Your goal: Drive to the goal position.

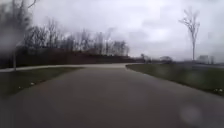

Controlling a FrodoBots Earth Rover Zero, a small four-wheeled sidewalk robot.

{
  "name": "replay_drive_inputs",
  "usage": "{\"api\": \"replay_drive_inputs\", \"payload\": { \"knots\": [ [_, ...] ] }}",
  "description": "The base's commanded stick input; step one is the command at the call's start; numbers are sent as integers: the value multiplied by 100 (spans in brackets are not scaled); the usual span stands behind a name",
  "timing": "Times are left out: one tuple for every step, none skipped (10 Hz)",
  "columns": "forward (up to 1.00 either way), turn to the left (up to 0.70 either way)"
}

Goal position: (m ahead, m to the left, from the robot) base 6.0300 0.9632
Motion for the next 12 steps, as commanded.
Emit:
{"api": "replay_drive_inputs", "payload": {
  "knots": [
    [70,0],
    [70,0],
    [70,0],
    [70,0],
    [70,0],
    [70,0],
    [70,0],
    [70,0],
    [70,0],
    [70,0],
    [70,0],
    [70,0]
  ]
}}
